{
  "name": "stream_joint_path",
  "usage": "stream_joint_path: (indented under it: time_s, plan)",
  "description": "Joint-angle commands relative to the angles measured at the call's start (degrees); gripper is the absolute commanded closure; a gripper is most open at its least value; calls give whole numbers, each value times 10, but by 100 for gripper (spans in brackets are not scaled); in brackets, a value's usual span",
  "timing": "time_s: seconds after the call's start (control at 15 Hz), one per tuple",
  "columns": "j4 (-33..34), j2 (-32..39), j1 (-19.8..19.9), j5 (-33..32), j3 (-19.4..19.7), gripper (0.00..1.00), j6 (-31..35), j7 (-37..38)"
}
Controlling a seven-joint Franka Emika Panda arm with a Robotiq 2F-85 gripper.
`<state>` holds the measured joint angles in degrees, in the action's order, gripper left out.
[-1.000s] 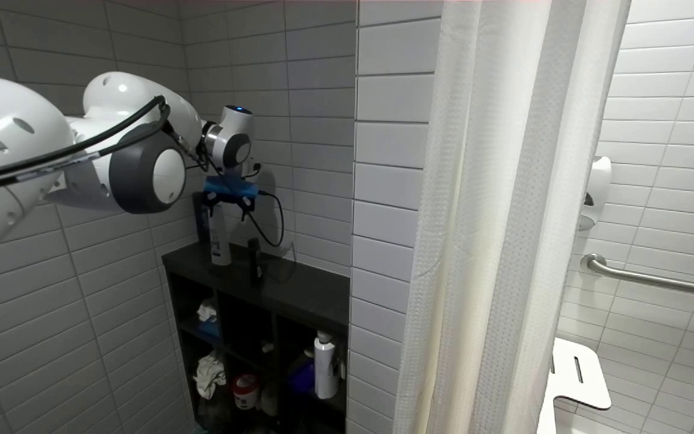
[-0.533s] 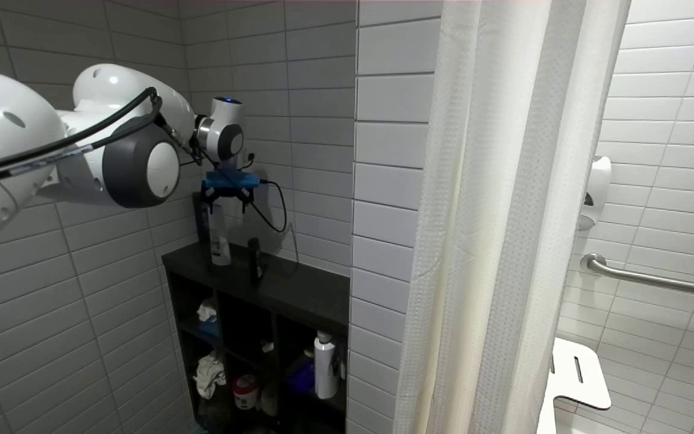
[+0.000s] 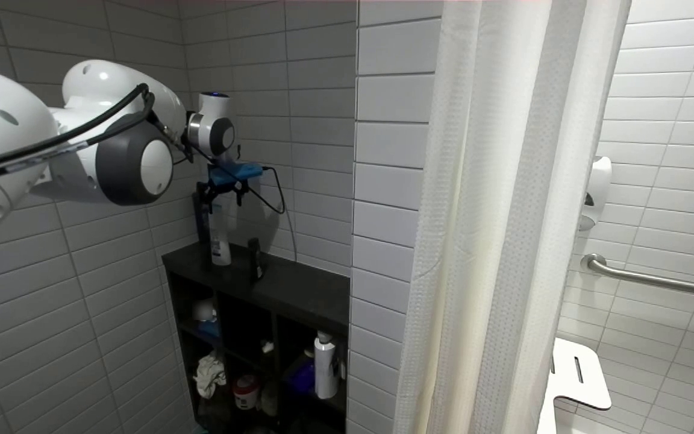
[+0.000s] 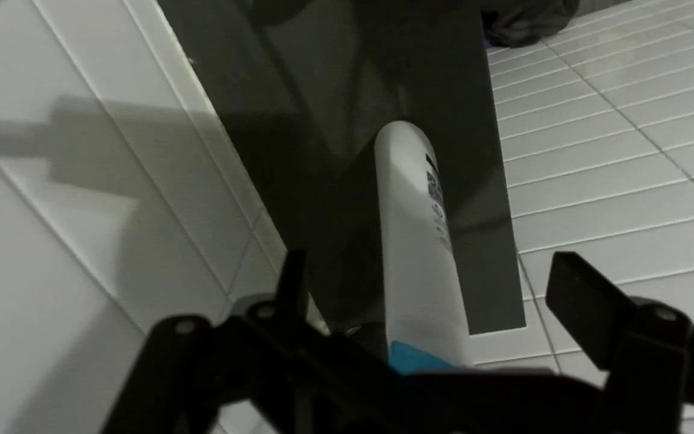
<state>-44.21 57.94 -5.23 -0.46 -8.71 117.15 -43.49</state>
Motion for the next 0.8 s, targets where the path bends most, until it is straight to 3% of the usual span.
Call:
stream_joint_path:
  time_s: [0.0,0.4,0.73]
  plan:
    - [-5,-2,4,-18,-7,0,1,-107]
    - [-17,-2,8,-36,-6,0,15,-286]
    - [-10,-1,4,-37,-5,0,23,-391]
